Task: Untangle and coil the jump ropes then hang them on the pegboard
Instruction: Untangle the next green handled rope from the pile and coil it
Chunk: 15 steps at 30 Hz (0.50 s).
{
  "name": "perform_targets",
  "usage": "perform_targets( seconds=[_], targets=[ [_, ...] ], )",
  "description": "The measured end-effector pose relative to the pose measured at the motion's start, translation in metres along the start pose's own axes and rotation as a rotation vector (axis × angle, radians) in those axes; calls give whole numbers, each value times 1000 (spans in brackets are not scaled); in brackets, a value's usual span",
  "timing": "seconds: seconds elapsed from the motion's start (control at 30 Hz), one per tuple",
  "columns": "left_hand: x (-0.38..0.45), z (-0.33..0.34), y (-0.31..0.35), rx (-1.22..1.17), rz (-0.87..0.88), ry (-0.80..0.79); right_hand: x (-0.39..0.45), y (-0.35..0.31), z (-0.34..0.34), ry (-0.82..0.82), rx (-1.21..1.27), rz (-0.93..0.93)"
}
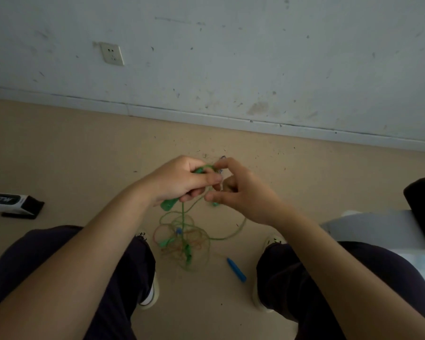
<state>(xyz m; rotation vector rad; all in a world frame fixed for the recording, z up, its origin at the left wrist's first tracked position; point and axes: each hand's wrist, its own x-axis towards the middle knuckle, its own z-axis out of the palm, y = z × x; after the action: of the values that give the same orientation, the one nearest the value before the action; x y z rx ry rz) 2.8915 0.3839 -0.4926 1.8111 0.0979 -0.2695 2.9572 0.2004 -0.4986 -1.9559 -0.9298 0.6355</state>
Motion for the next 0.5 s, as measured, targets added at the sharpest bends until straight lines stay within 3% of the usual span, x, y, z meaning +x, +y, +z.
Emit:
perform_targets(
  seconds=[0.17, 0.37, 0.5],
  targets=[
    [-8, -28, -2, 76, -35, 34, 2, 0, -24, 165, -91, 1],
    [-17, -49, -4, 75, -24, 164, -8, 16, -74, 641, -14, 22],
    [-14, -36, -4, 25, -24, 187, -9, 18, -71, 525, -27, 40]
  ],
)
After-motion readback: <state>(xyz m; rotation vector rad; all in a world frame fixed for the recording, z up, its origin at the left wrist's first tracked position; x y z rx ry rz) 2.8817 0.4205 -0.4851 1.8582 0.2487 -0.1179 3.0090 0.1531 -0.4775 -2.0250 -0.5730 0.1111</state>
